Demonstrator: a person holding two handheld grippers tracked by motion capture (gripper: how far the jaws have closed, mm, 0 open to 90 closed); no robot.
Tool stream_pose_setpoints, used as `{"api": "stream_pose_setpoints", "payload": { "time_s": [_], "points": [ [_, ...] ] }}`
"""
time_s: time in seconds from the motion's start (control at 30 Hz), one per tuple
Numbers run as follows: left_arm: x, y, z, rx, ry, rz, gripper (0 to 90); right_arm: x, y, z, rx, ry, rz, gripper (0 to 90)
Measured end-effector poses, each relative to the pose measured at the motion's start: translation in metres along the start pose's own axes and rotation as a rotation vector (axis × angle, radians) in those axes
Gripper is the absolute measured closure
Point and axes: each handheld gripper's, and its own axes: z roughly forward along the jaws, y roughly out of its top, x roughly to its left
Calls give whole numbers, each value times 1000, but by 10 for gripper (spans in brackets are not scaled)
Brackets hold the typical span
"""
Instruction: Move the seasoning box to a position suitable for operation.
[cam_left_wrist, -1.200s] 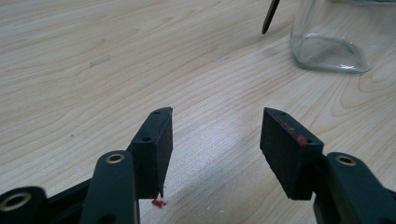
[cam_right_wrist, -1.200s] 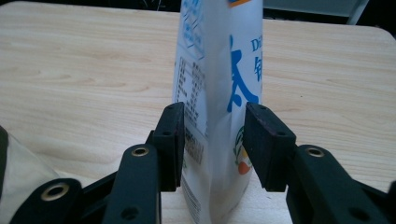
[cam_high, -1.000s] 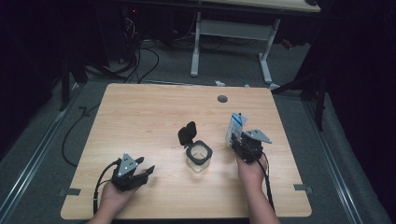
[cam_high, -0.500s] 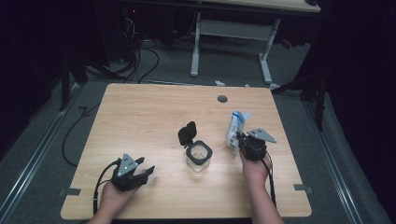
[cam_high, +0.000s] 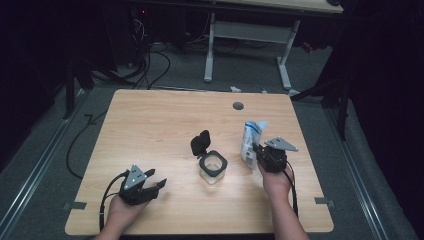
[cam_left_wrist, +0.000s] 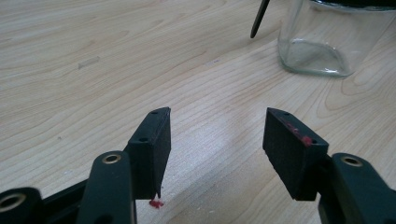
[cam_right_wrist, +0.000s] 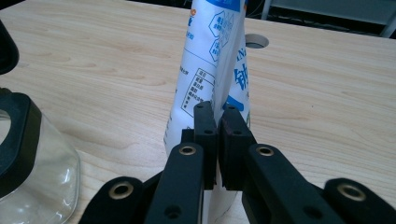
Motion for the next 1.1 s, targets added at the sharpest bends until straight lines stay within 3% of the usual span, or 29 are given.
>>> {"api": "stream_pose_setpoints", "payload": {
  "time_s": [0.4, 0.5, 1.1],
  "points": [
    [-1, 0, 1, 6, -4, 3, 420, -5, 1, -2, 20, 36, 7, 877],
    [-1, -1, 1, 6, -4, 6, 419, -5, 5, -3, 43, 35, -19, 879],
    [-1, -1, 0, -2, -16, 6, 418, -8, 17, -14, 121, 104, -39, 883]
  ]
}}
